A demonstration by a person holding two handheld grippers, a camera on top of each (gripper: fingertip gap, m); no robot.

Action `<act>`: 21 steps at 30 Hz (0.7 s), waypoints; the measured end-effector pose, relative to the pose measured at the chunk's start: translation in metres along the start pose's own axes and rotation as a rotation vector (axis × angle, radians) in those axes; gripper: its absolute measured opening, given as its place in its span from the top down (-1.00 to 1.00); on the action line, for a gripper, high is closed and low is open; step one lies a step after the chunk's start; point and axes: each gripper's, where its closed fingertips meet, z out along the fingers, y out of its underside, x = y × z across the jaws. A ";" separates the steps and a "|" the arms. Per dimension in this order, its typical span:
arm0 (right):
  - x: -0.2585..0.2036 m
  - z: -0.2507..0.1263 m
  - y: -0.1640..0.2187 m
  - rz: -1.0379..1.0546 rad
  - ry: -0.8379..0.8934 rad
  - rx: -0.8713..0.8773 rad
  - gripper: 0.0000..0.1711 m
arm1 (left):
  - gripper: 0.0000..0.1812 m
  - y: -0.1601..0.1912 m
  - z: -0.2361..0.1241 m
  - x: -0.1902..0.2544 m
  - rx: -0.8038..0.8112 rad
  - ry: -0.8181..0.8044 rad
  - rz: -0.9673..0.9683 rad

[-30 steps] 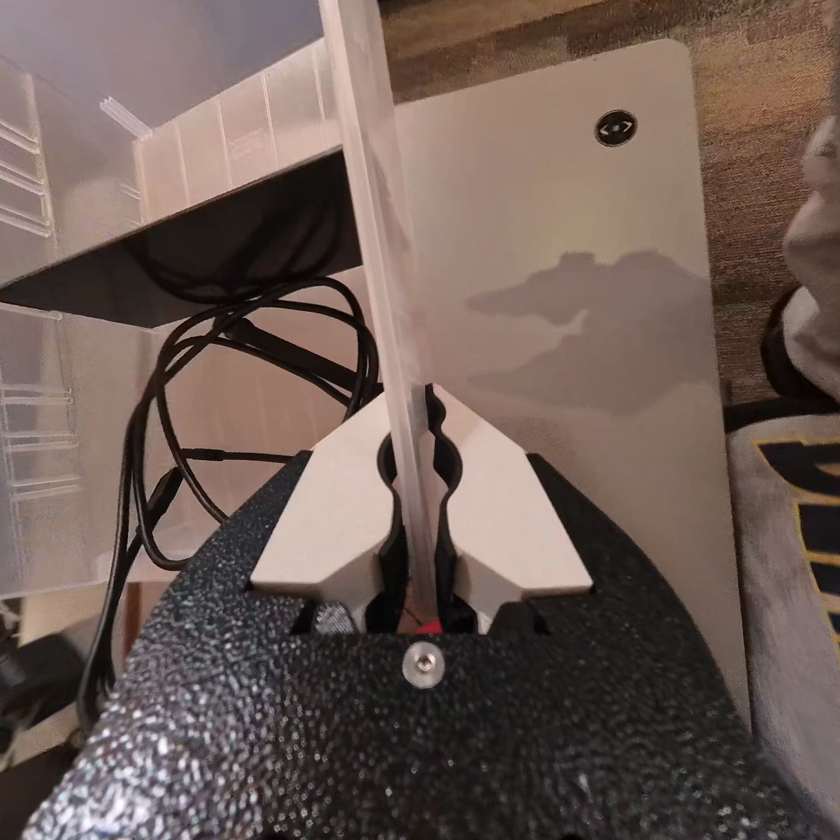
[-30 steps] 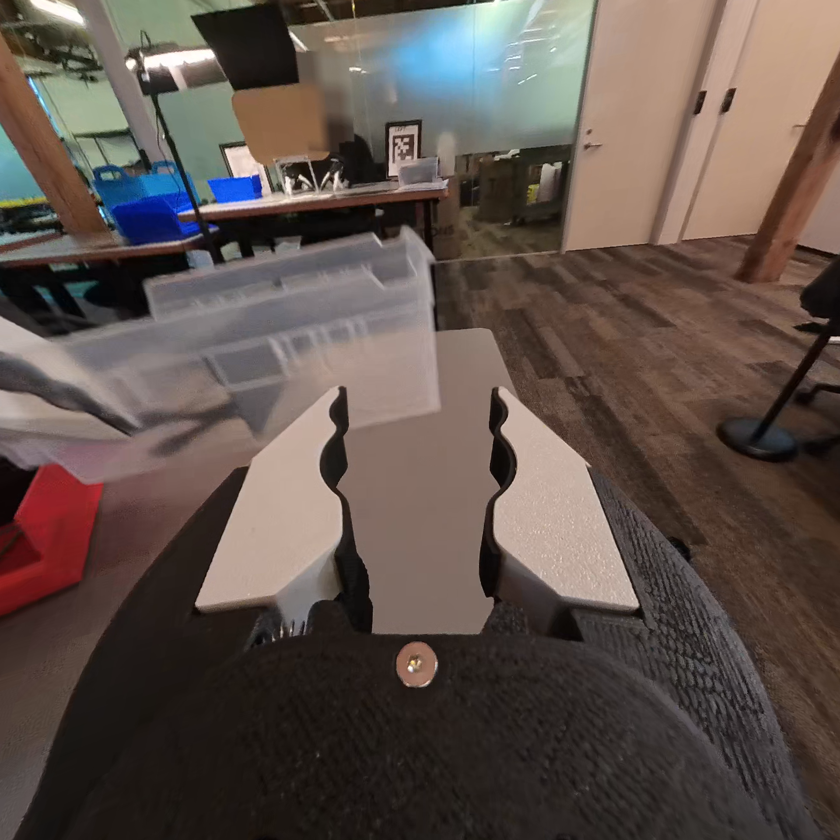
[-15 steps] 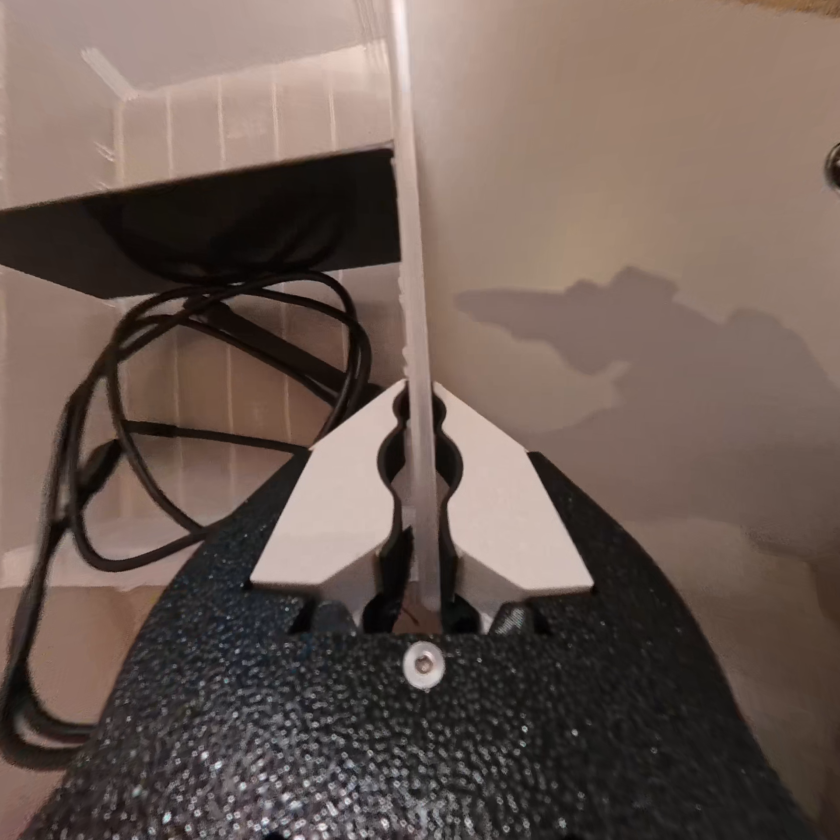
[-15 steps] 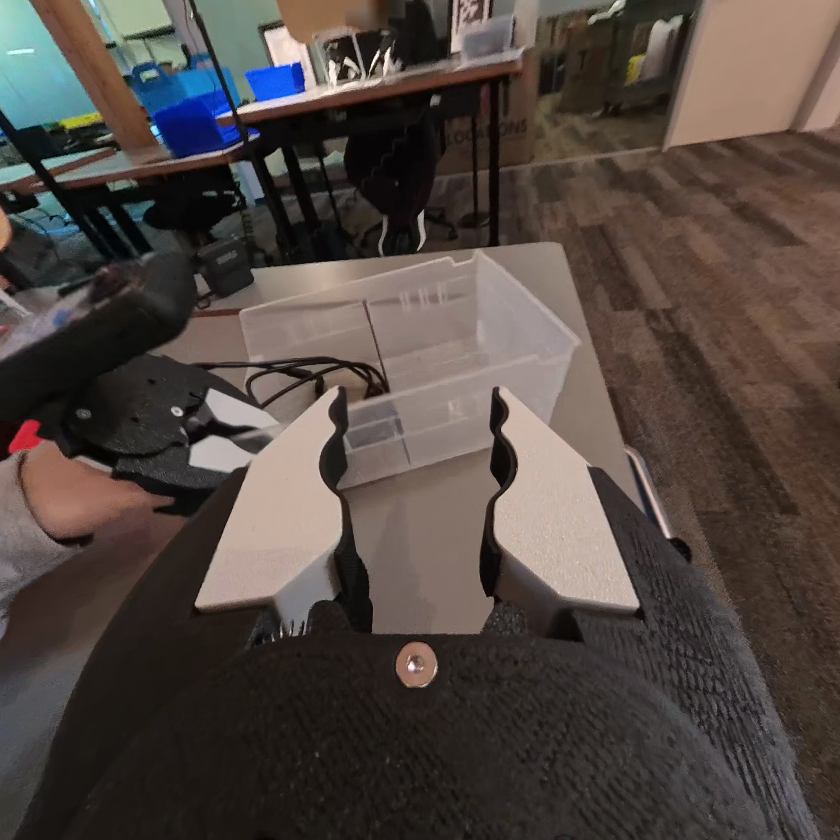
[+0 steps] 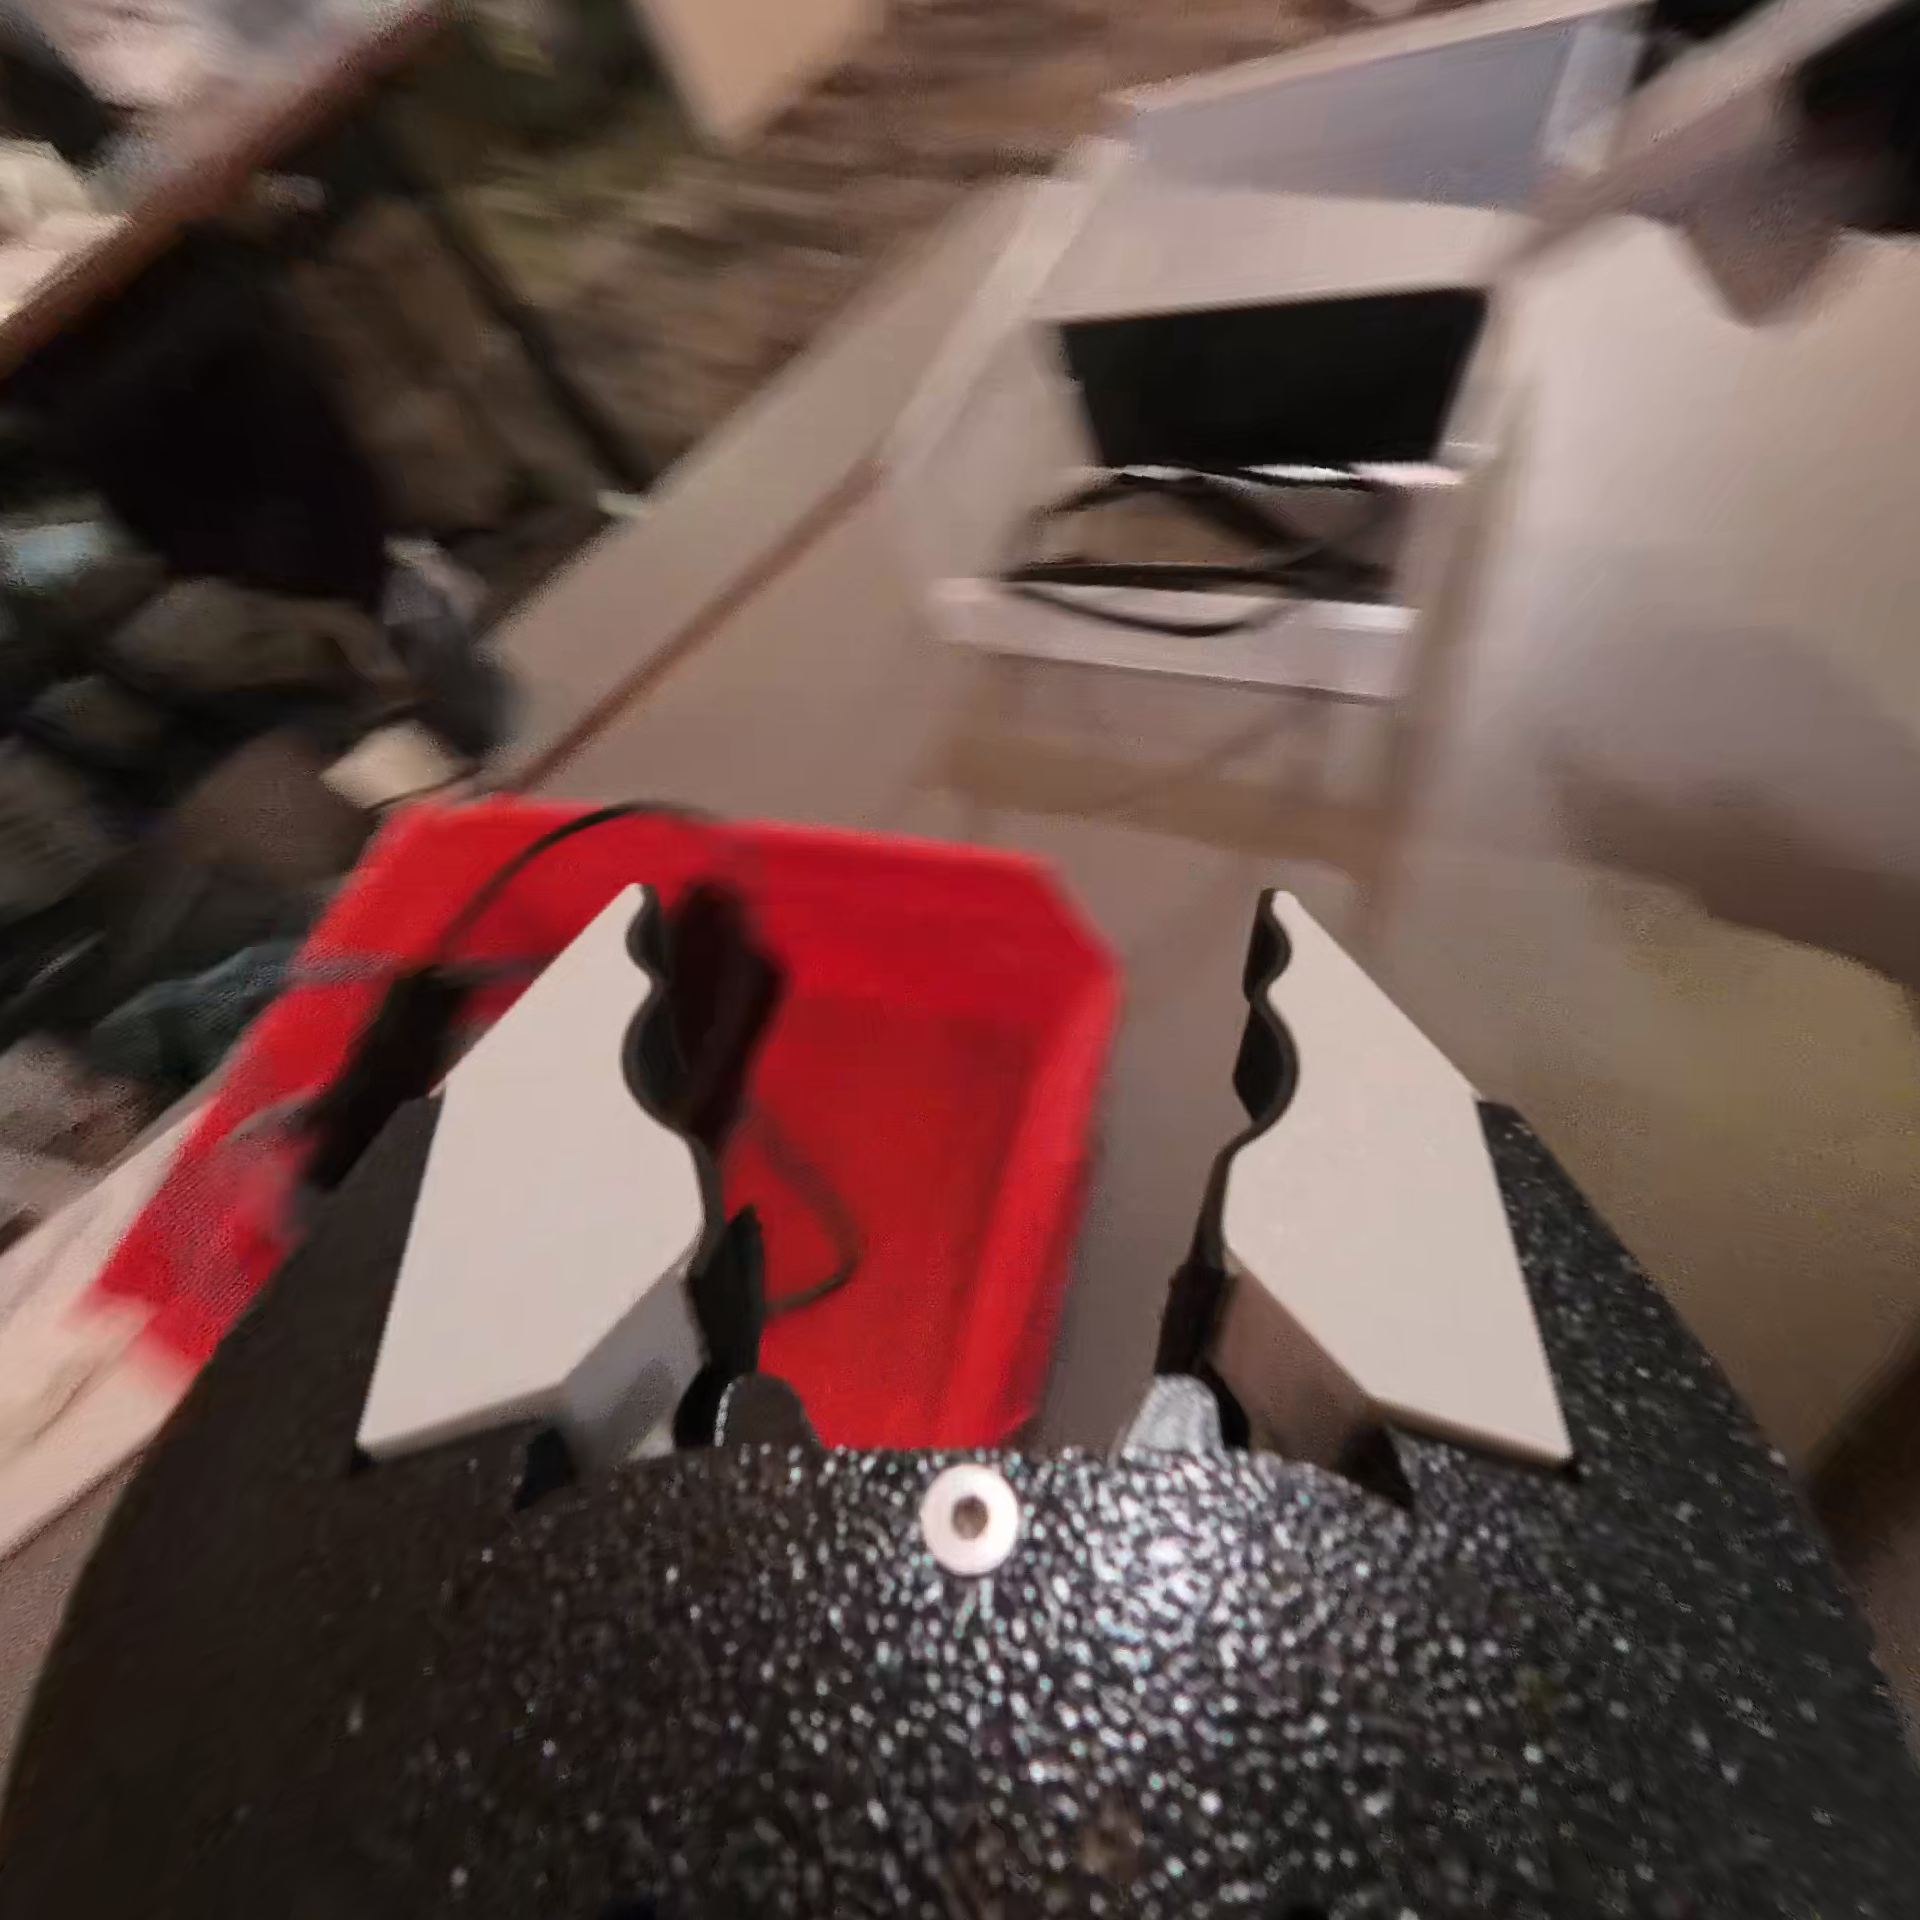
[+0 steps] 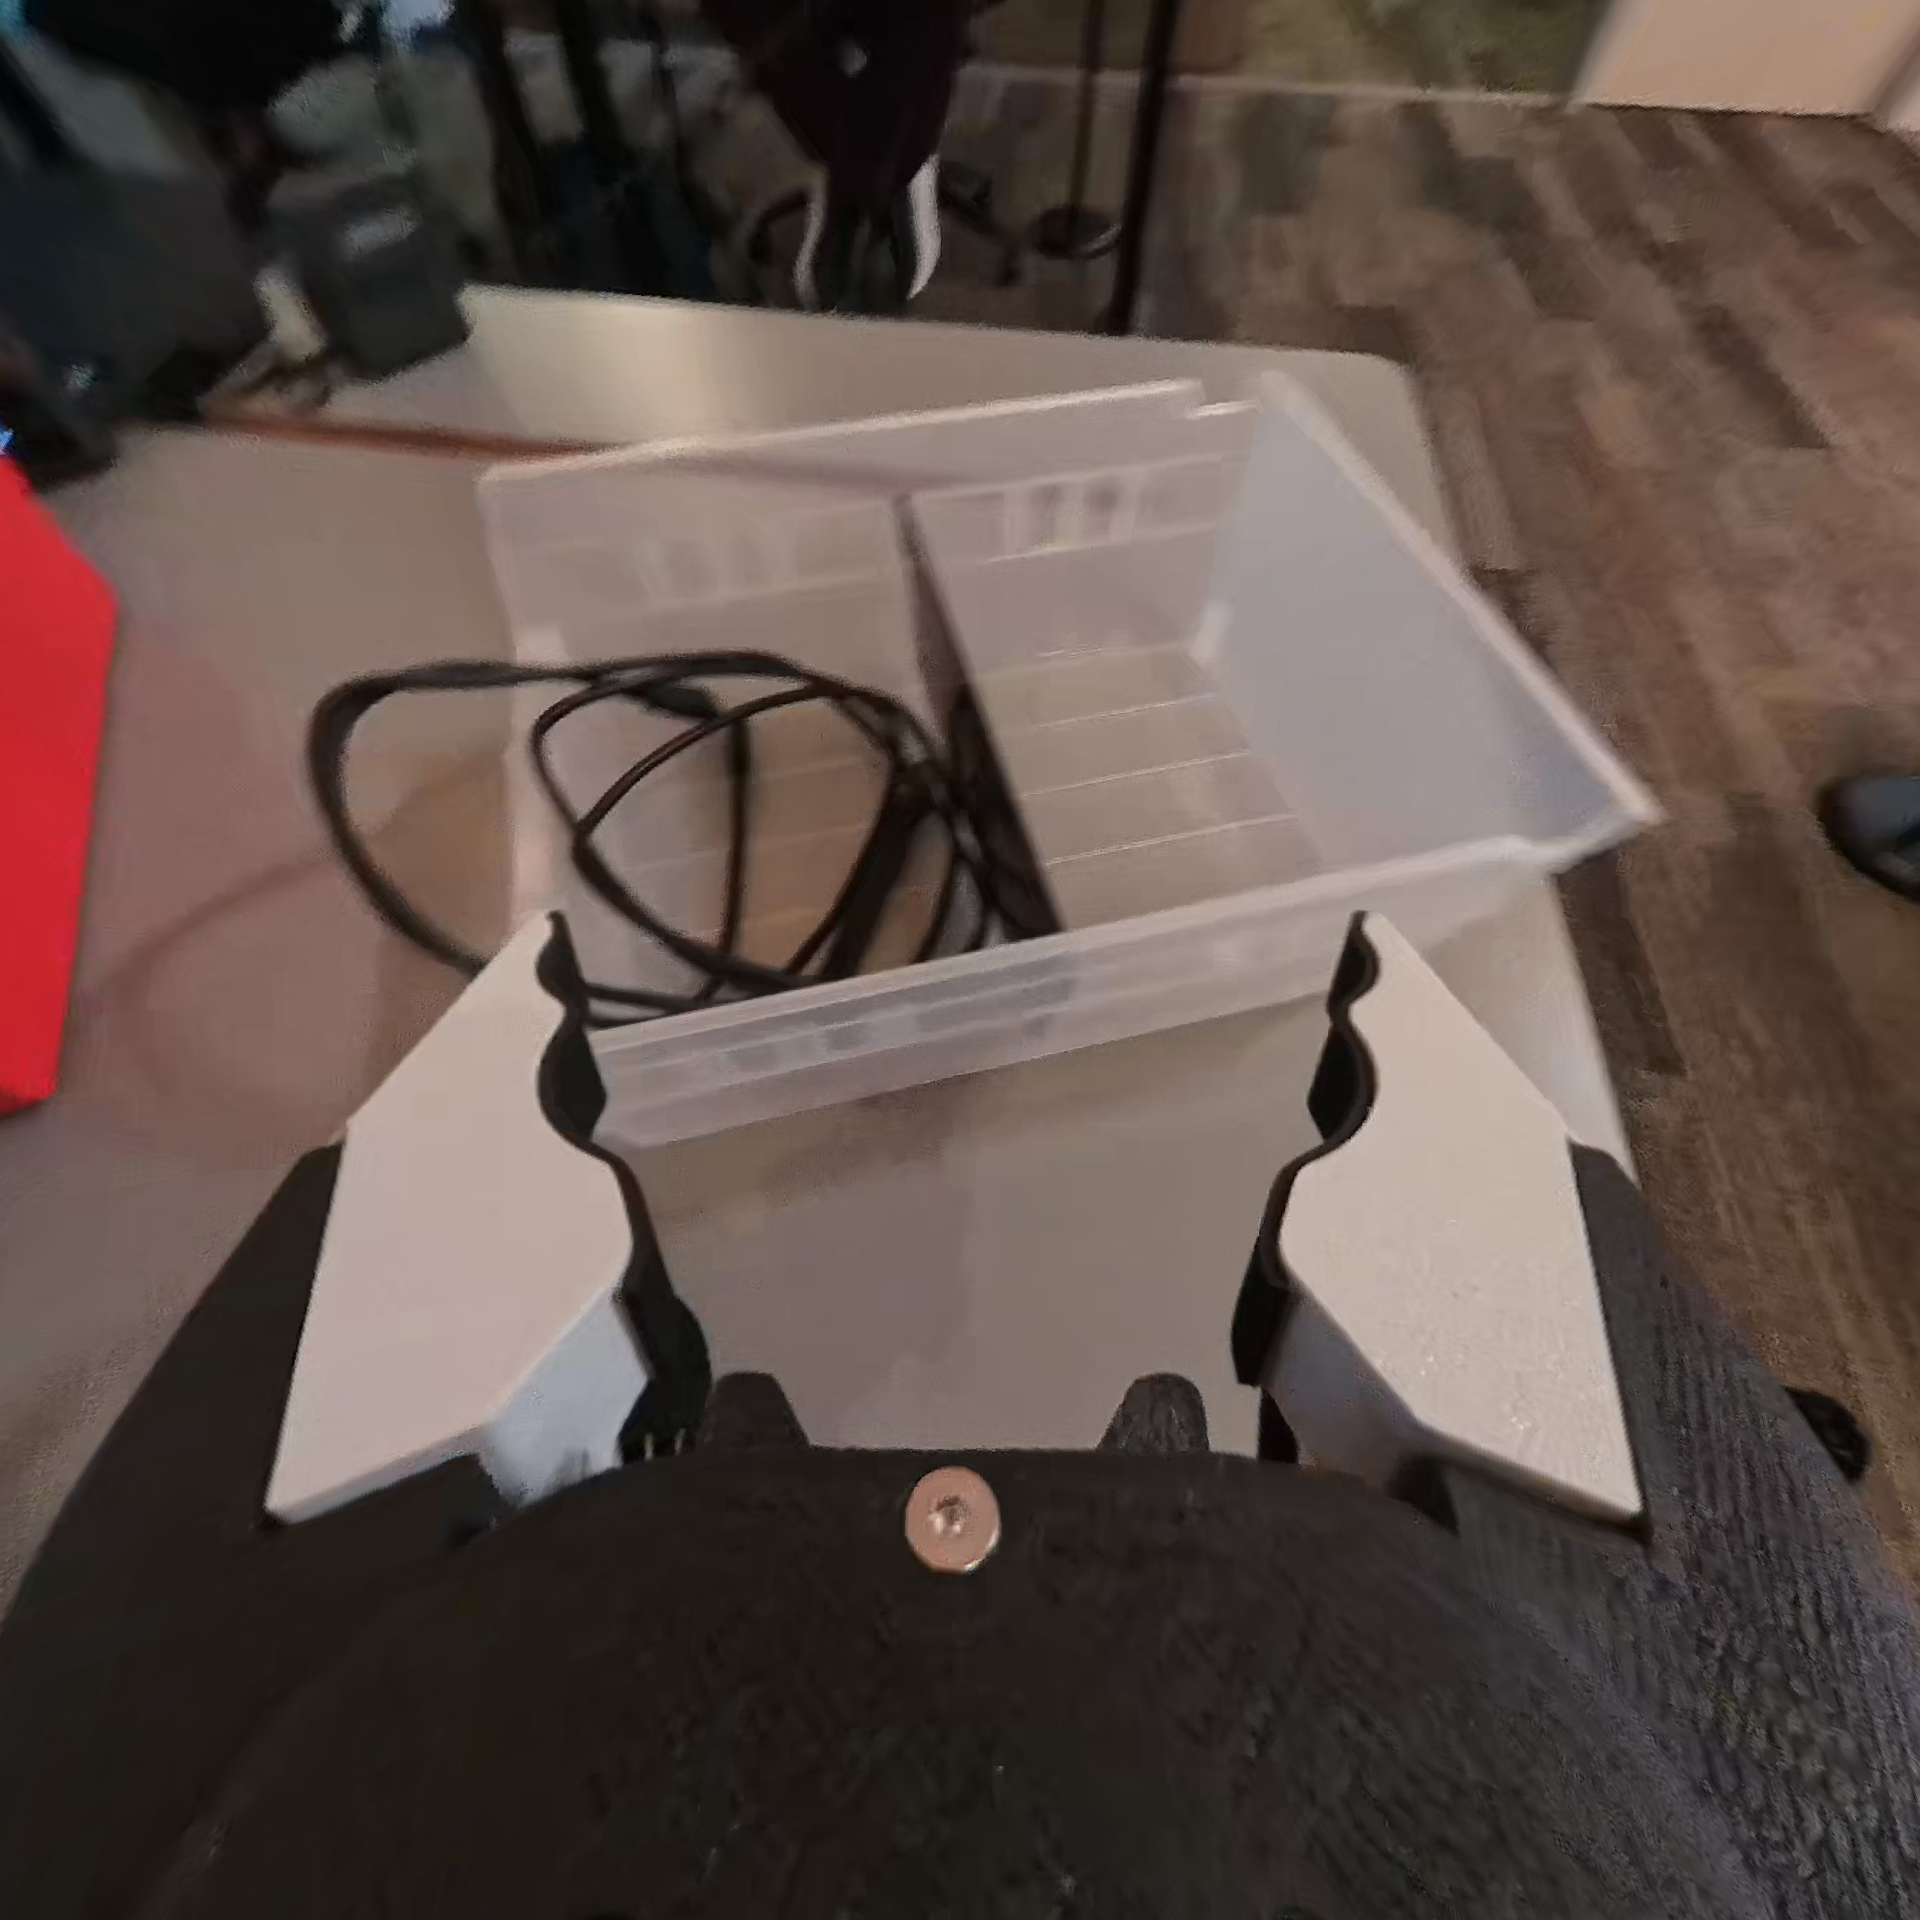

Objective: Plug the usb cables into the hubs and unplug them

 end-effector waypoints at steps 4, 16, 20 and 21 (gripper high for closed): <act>-0.020 0.013 0.007 -0.072 0.054 -0.091 -0.73 | -0.30 0.077 -0.053 -0.108 -0.064 -0.342 -0.248; -0.022 0.023 0.039 -0.052 0.164 -0.302 -0.06 | -0.24 0.162 -0.014 -0.117 -0.339 -0.155 -0.436; -0.017 0.014 0.049 0.036 0.085 -0.342 0.26 | 0.14 0.176 -0.031 -0.143 -0.406 -0.262 -0.388; -0.014 0.010 0.052 0.040 0.070 -0.355 0.40 | 0.30 0.181 -0.036 -0.148 -0.420 -0.260 -0.400</act>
